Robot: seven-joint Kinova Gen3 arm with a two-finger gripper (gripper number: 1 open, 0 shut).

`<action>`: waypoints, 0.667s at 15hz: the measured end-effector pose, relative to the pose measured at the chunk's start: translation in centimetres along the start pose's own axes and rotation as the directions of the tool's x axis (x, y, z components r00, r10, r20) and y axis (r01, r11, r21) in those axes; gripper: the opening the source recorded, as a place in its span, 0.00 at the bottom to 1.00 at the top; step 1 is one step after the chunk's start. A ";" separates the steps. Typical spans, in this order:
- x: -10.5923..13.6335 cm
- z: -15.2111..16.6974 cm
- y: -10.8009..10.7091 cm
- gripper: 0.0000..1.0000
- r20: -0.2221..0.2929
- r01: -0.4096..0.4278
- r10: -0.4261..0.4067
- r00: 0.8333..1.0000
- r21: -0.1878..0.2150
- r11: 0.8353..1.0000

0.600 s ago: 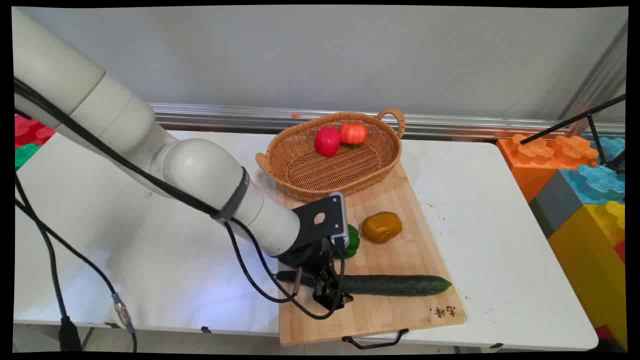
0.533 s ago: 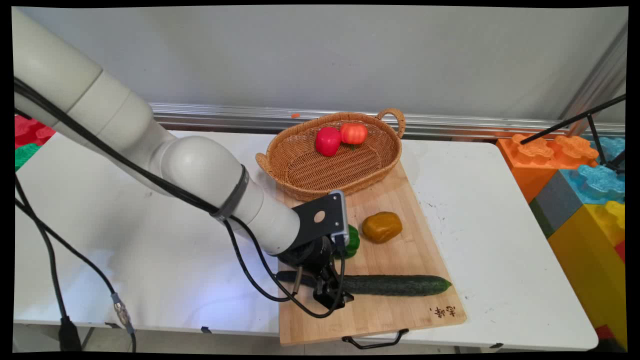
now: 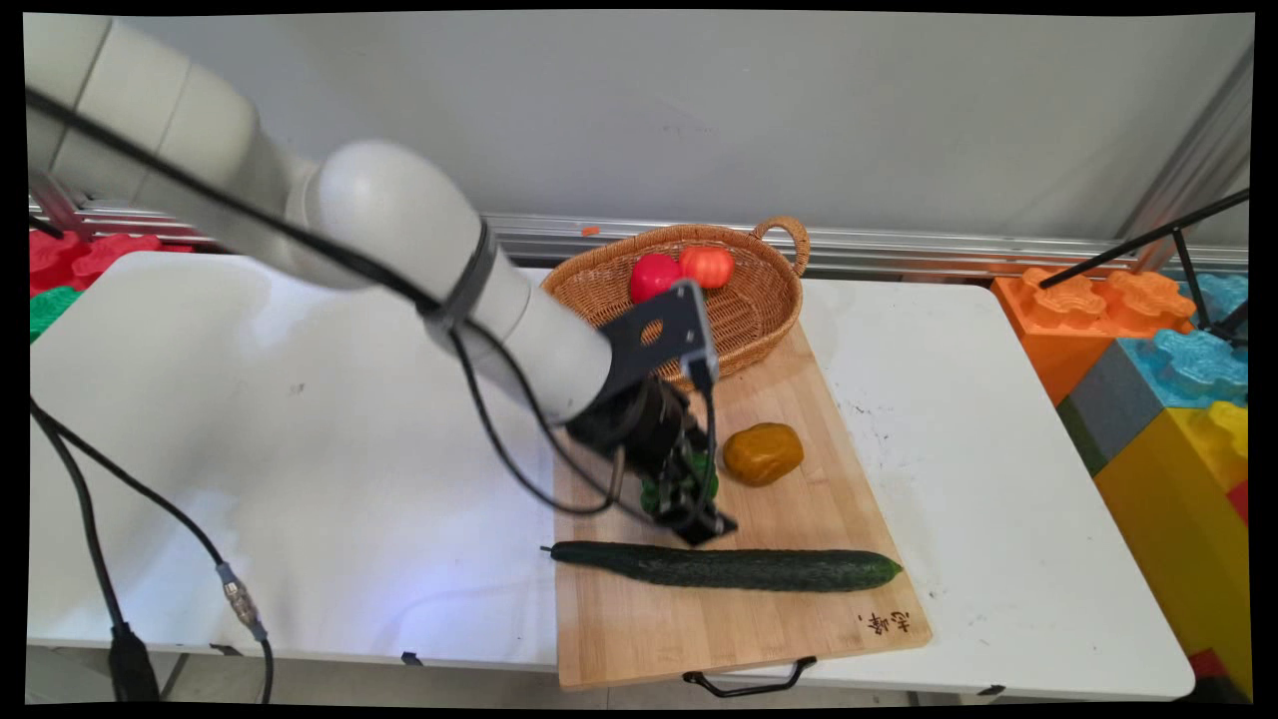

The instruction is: Pick up the potato from the cutting board

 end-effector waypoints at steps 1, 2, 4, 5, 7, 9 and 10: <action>0.4 -0.2 -0.5 1.00 -0.003 0.005 -0.005 1.000 0.006 1.000; 0.9 -0.5 -1.2 1.00 -0.006 0.014 -0.014 1.000 0.017 1.000; 1.8 -0.6 -2.3 1.00 -0.012 0.026 -0.025 1.000 0.033 0.999; 2.1 -0.5 -2.8 1.00 -0.014 0.032 -0.031 0.999 0.039 0.999; 2.8 0.5 -3.9 1.00 -0.015 0.046 -0.046 0.999 0.045 0.998; 3.4 1.9 -4.6 1.00 -0.013 0.058 -0.057 0.998 0.046 0.997; 3.7 2.9 -4.9 1.00 -0.013 0.064 -0.063 0.998 0.050 0.997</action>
